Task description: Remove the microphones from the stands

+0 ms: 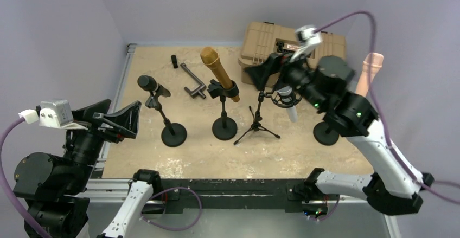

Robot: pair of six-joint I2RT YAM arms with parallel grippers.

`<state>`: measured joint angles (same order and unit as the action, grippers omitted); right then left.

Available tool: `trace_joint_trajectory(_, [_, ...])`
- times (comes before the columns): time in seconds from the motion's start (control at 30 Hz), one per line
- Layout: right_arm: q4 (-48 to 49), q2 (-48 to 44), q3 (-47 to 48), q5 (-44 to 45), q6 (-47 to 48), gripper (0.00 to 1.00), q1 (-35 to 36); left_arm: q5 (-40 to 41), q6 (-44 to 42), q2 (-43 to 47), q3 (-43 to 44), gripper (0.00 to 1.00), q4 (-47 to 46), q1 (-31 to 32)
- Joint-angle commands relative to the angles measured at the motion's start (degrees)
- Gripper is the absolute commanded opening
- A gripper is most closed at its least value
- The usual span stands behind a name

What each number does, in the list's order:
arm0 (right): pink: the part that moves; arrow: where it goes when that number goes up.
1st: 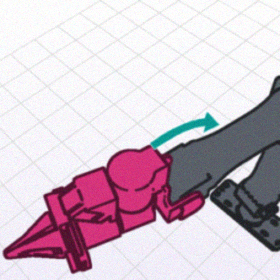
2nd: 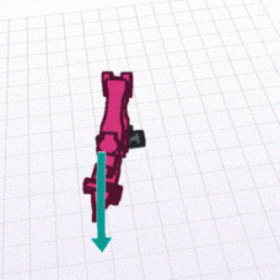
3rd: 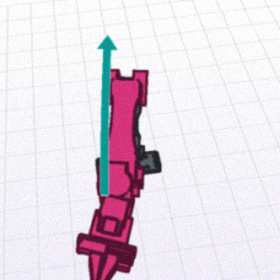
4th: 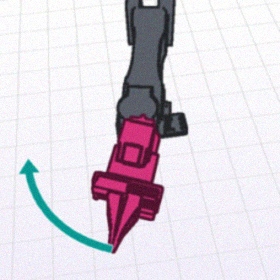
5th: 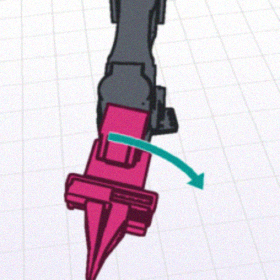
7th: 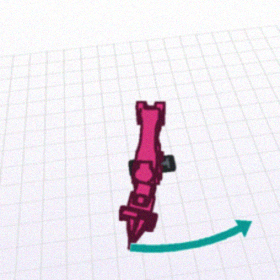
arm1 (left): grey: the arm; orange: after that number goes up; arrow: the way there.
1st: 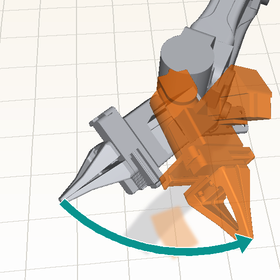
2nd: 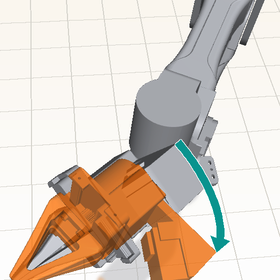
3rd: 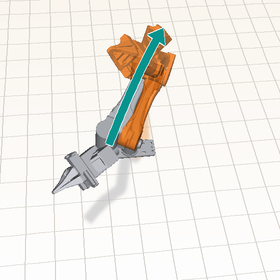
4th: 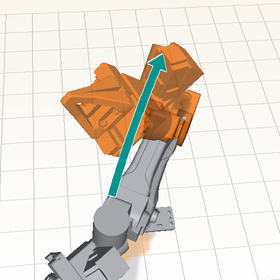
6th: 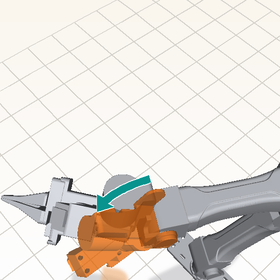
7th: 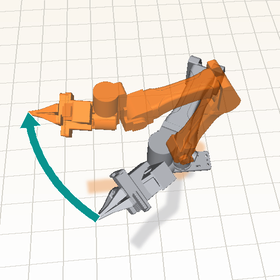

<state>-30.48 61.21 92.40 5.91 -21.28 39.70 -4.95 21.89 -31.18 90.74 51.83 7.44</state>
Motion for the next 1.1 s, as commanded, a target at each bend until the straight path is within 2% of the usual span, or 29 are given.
trace_joint_trajectory(0.0, [2.1,5.0,4.0,14.8,-1.0,0.99,20.7,5.5,-1.5,-2.7,0.4,0.93,2.3,-0.5])
trace_joint_trajectory(0.1, [1.3,8.1,6.8,23.0,-1.3,0.99,30.7,8.4,-1.9,-5.5,2.2,0.91,5.4,-0.5])
trace_joint_trajectory(0.3, [7.2,9.3,2.2,22.3,-3.8,0.99,38.0,11.4,-2.1,-11.0,3.8,0.88,8.4,-0.5])
trace_joint_trajectory(0.5, [13.0,14.2,-0.1,16.7,-3.5,0.99,38.8,11.6,-2.8,-19.5,5.1,0.88,8.3,-0.5])
trace_joint_trajectory(0.67, [17.9,15.7,-3.7,14.9,-4.1,0.99,38.9,17.1,-4.3,-23.9,5.3,0.89,7.1,2.2])
trace_joint_trajectory(0.83, [19.5,17.6,-6.3,16.2,-4.2,0.99,38.9,24.9,-3.7,-26.2,5.4,0.81,8.4,6.8])
trace_joint_trajectory(1.07, [25.0,21.4,-9.6,18.5,-1.5,0.99,38.9,28.2,-0.1,-25.3,1.1,0.61,8.8,9.7])
